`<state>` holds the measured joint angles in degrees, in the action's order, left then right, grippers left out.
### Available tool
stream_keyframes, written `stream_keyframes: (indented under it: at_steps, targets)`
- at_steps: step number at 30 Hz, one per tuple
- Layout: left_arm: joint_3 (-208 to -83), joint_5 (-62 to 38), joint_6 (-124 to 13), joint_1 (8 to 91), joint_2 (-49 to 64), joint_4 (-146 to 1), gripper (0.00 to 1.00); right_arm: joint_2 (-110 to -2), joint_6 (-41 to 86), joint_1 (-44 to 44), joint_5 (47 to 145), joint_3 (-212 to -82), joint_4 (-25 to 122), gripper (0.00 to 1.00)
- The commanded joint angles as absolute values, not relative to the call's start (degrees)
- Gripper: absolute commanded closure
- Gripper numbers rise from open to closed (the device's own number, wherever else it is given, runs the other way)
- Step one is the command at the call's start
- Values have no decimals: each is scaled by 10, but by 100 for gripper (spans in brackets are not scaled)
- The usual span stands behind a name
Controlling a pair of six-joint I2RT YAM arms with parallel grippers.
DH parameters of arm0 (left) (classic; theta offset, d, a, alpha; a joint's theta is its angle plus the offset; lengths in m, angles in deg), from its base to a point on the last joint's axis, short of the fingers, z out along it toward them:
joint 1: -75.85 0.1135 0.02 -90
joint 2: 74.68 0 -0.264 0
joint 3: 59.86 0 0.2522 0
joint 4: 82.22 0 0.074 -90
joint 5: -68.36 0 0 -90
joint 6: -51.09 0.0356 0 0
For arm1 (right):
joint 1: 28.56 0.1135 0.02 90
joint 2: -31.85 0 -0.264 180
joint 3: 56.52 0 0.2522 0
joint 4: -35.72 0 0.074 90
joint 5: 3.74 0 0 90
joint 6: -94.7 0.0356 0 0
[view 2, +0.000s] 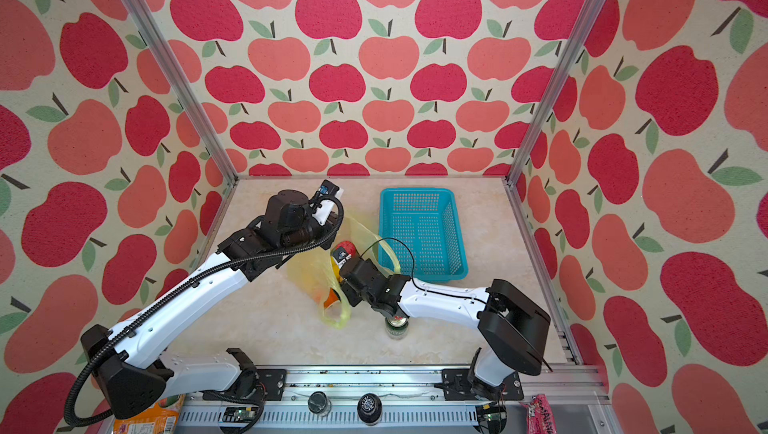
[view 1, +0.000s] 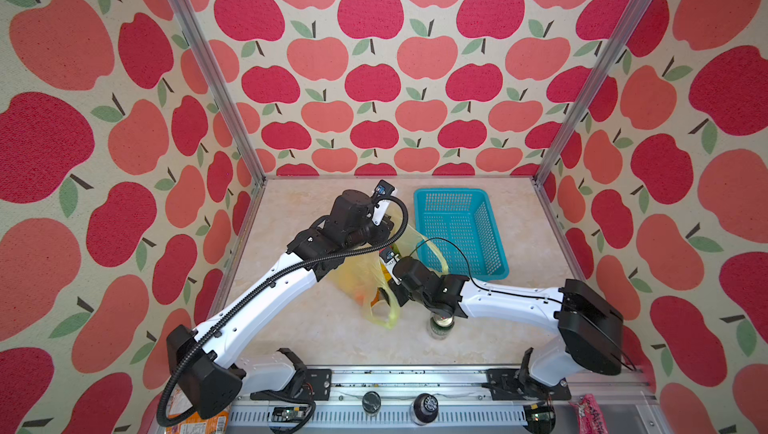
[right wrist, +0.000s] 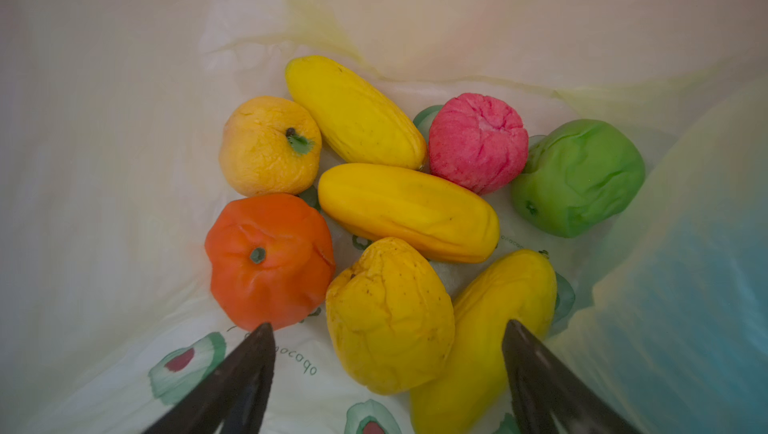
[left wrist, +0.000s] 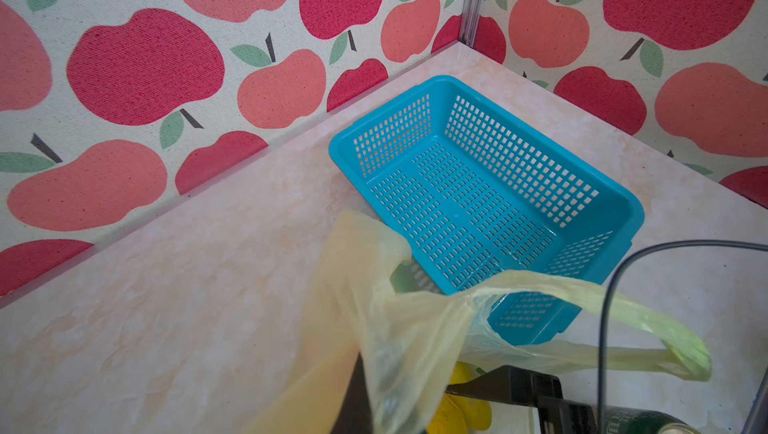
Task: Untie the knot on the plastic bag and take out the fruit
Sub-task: 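Reach the right gripper into the bag and grasp a yellow mango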
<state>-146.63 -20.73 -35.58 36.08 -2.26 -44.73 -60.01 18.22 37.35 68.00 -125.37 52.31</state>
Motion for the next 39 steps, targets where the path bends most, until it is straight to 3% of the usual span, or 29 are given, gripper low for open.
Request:
stream_keyframes:
  at_steps: [1,10,17,26,35,39]
  targets:
    - [-1460,-208,-362,364,-35,-457,100,-641,189,368,689,-1286,533,8]
    - [-1463,-223,-362,364,-34,-449,100,-733,189,368,700,-1352,578,8]
    - [-1463,-224,-360,364,-30,-451,100,-731,202,368,700,-1343,580,10]
    - [-1461,-226,-359,364,-26,-457,100,-721,219,369,716,-1341,591,33]
    - [-1464,-208,-358,364,-23,-461,100,-635,217,369,723,-1316,572,55]
    - [-1464,-208,-357,364,-33,-464,100,-599,195,369,719,-1317,575,61]
